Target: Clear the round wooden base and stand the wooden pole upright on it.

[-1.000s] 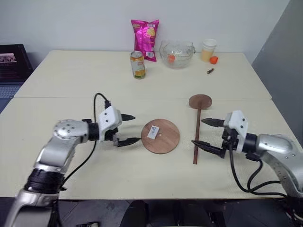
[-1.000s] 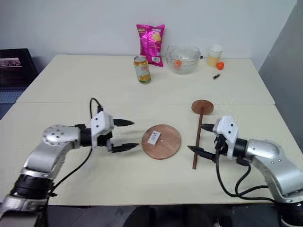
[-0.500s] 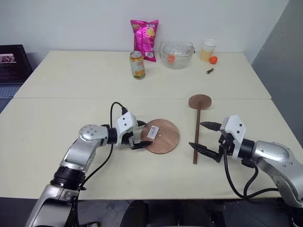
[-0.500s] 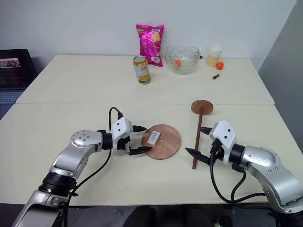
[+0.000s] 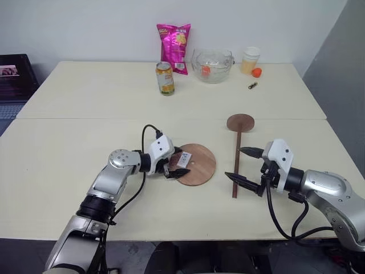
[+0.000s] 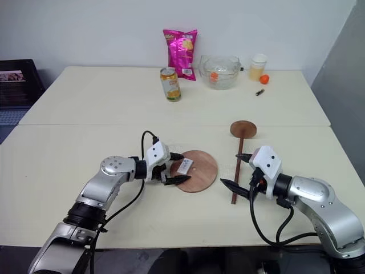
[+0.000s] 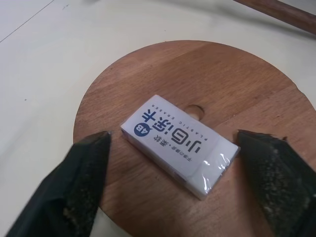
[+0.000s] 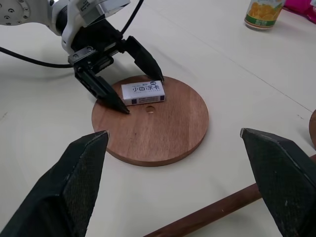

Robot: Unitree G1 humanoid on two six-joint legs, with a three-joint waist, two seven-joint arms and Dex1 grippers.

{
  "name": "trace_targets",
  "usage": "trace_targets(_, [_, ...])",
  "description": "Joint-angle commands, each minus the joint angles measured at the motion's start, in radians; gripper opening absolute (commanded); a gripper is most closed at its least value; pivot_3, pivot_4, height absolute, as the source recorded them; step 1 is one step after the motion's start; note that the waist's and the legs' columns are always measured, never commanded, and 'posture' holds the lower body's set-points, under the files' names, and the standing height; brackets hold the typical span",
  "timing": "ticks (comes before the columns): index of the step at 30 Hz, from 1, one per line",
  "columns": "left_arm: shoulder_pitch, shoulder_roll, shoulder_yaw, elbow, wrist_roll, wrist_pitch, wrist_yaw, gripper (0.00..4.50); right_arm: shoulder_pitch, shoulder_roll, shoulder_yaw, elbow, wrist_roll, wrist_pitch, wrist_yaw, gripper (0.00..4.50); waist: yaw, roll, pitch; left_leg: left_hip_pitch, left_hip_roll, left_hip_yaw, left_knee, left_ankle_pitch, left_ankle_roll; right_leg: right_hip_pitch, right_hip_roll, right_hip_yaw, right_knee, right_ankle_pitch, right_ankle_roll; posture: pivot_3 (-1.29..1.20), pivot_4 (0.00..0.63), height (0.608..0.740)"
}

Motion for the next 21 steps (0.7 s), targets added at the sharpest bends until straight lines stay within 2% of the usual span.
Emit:
trace_targets(1, [-0.010,-0.004,-0.021,-0.002,0.018,-0.017,-0.016,3.24,-0.019,-0.004,-0.014,-0.039,0.013,0.001,-0.004,4.50,0.000,0.000,0.000,0.000,0.000,0.000,0.000,0.000,0.000,0.000,0.000,0.000,0.000,0.000,0.000,0.00,0.150,0.740])
trace_targets(4, [-0.005,-0.013,-0.018,-0.008,0.016,-0.021,-0.015,2.71,-0.021,-0.006,-0.015,-0.042,0.013,0.004,-0.003,4.50,0.000,0.000,0.000,0.000,0.000,0.000,0.000,0.000,0.000,0.000,0.000,0.000,0.000,0.000,0.000,0.00,0.150,0.740])
trace_targets(6, [0.003,-0.011,-0.014,-0.019,0.013,-0.022,-0.020,2.51,-0.020,-0.012,-0.022,-0.048,0.022,0.004,0.009,4.50,0.000,0.000,0.000,0.000,0.000,0.000,0.000,0.000,0.000,0.000,0.000,0.000,0.000,0.000,0.000,0.00,0.150,0.740])
trace_targets(13, [0.028,0.024,0.050,-0.088,-0.027,-0.012,-0.018,2.18,-0.033,-0.055,-0.049,-0.049,0.080,-0.009,0.098,4.50,-0.001,0.000,0.000,0.000,0.000,0.000,0.000,0.000,0.000,0.000,0.000,0.000,0.000,0.000,0.000,0.00,0.150,0.740])
trace_targets(17, [0.072,0.078,0.178,-0.180,-0.097,0.072,0.032,2.11,-0.072,-0.092,-0.035,-0.030,0.098,-0.021,0.169,4.50,-0.003,0.000,0.000,0.000,0.000,0.000,0.000,0.000,0.000,0.000,0.000,0.000,0.000,0.000,0.000,0.00,0.150,0.740])
trace_targets(21, [0.132,0.129,0.345,-0.177,-0.111,0.108,0.162,2.05,-0.135,-0.093,-0.007,0.007,0.123,-0.016,0.222,4.50,-0.006,0.000,0.000,0.001,0.001,-0.001,0.000,0.000,0.000,0.000,0.000,0.000,0.000,0.000,0.000,0.00,0.150,0.740])
